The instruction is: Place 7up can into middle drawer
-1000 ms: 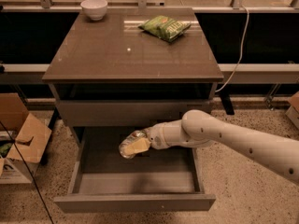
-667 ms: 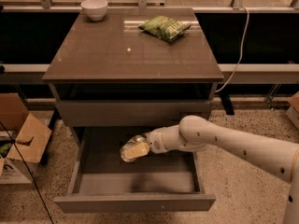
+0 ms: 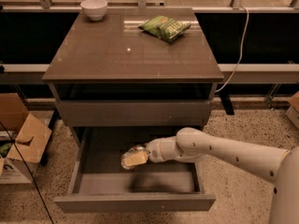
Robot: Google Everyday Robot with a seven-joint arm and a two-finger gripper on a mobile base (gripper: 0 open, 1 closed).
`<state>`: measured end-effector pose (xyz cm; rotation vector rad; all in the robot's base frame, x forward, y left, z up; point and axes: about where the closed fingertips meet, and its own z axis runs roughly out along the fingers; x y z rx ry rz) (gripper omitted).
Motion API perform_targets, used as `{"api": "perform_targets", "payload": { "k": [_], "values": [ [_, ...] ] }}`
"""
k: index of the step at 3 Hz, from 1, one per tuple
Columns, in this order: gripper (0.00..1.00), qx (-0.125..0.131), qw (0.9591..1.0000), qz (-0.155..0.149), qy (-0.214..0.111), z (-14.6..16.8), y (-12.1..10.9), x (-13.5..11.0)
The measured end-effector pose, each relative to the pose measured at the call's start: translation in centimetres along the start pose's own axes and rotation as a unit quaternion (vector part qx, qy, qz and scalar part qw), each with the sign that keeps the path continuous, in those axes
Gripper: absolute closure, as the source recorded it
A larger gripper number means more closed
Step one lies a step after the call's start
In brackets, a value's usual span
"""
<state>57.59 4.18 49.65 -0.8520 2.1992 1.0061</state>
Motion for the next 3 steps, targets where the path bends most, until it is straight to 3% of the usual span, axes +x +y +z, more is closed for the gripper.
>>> {"api": "perform_targets", "payload": {
  "k": [1,3],
  "values": [
    [1.0,0.005,0.9997,0.023,-0.001,1.6,-0.9,2.3],
    [1.0,0.039,0.9968,0.067,0.019,4.1,-2.1,6.9]
  ]
}}
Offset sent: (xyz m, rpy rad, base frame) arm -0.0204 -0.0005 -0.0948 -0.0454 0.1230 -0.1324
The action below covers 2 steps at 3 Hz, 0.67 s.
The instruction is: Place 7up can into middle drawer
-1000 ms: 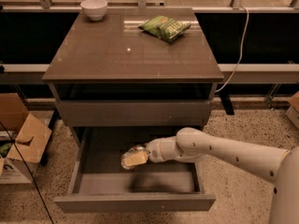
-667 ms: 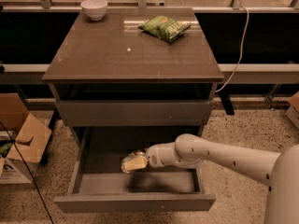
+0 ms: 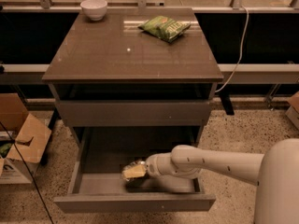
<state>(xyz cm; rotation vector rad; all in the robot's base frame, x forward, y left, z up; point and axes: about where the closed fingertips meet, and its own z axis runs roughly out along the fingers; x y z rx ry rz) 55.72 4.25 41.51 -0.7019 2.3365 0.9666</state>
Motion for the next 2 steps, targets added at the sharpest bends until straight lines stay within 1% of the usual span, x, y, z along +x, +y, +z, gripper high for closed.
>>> {"api": "perform_targets", "payload": {
  "k": [1,2],
  "values": [
    [0.84,0.035,0.9992,0.003,0.017,0.43,-0.63,1.18],
    [0.61,0.055,0.9982,-0.009,0.021,0.2,-0.02,0.74]
  ]
}}
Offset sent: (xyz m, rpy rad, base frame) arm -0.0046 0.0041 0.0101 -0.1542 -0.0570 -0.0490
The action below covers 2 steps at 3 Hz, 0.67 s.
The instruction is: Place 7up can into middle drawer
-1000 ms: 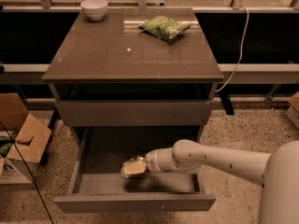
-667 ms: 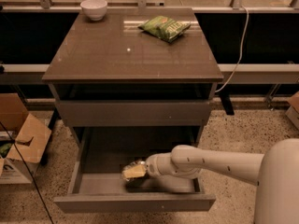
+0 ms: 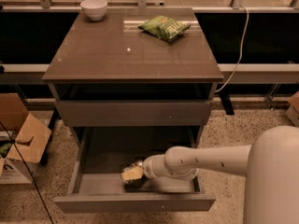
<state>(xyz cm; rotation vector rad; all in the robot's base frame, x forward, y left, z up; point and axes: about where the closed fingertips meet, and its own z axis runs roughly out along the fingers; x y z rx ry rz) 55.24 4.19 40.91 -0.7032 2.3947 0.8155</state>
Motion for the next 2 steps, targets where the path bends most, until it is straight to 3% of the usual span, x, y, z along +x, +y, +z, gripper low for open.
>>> {"api": "perform_targets", "payload": {
  "k": [1,2],
  "values": [
    [0.38,-0.001,1.0,0.0,0.0,0.09,0.08,0.03],
    [0.07,-0.002,1.0,-0.001,0.001,0.24,0.24,0.09]
  ]
}}
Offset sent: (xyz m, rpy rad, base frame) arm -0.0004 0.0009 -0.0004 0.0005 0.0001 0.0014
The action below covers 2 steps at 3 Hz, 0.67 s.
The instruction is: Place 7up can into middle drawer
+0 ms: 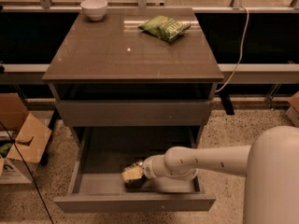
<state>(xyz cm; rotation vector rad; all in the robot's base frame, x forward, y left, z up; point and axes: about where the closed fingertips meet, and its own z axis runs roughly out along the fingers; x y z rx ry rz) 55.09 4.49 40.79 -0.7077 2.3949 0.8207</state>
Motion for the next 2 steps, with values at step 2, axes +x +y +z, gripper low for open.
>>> {"api": "perform_targets", "payload": {
  "k": [2],
  "values": [
    [0.0,-0.001,1.0,0.0,0.0,0.06,0.07,0.02]
  ]
}}
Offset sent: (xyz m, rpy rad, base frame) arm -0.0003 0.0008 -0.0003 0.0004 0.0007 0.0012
